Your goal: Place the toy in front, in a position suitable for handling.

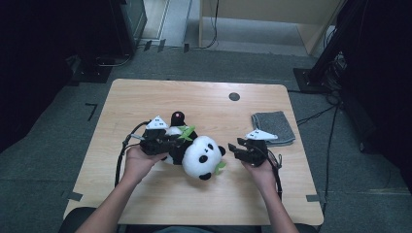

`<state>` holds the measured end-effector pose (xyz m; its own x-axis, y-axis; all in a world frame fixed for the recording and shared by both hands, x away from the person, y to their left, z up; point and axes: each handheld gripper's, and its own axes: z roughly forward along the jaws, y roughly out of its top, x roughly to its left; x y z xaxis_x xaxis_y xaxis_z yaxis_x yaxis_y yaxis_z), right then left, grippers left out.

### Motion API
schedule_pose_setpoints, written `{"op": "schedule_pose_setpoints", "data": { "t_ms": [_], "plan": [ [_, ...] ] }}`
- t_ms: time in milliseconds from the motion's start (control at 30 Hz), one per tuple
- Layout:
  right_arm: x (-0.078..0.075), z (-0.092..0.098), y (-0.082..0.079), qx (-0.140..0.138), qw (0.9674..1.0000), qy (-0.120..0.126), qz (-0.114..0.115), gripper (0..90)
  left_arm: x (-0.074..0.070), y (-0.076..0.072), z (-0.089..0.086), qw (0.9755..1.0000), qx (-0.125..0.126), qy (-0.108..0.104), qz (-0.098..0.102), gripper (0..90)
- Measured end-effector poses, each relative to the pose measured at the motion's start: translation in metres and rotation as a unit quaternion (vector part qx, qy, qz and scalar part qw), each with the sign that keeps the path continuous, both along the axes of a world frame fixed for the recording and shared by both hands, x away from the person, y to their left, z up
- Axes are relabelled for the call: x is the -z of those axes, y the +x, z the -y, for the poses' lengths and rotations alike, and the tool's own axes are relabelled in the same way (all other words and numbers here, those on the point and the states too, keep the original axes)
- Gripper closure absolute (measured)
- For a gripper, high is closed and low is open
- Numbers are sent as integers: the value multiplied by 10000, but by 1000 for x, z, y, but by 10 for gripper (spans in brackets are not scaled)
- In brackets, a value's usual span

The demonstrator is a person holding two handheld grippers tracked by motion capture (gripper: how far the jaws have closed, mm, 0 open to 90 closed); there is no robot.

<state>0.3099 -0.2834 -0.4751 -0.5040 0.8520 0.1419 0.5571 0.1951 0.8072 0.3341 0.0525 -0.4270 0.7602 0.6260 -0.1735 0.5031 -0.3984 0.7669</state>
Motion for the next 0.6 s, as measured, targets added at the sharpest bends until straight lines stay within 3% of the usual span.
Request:
{"op": "schedule_pose_setpoints", "data": {
  "t_ms": [67,100,133,167,200,267,400,500,600],
  "plan": [
    [-4,-3,3,-70,10000,16,-56,648,0,0,-1,10000,17,-70,-64,724],
    [-6,-8,5,-146,9999,-88,-2,667,0,0,-2,9998,61,-149,-128,630],
    [-6,-8,5,-146,9999,-88,-2,667,-2,-1,-3,9995,75,-244,-177,630],
    [-6,-12,5,-208,9997,-124,13,673,-5,-3,-5,9994,46,-307,-160,519],
    [-6,-12,5,-208,9997,-124,13,673,-8,-5,-6,9994,44,-334,-113,519],
    [-5,-14,5,-308,9992,-241,-22,673,-13,-10,-11,9990,63,-427,-83,428],
    [-6,-13,6,-289,9994,-181,-20,674,-20,-19,-23,9994,-160,-296,87,432],
    [-6,-11,6,-272,9995,-165,-10,658,-23,-25,-30,9993,-266,-187,174,513],
    [-4,-12,8,-294,9993,-217,-67,674,-22,-33,-36,9992,-313,-182,164,669]
  ]
}}
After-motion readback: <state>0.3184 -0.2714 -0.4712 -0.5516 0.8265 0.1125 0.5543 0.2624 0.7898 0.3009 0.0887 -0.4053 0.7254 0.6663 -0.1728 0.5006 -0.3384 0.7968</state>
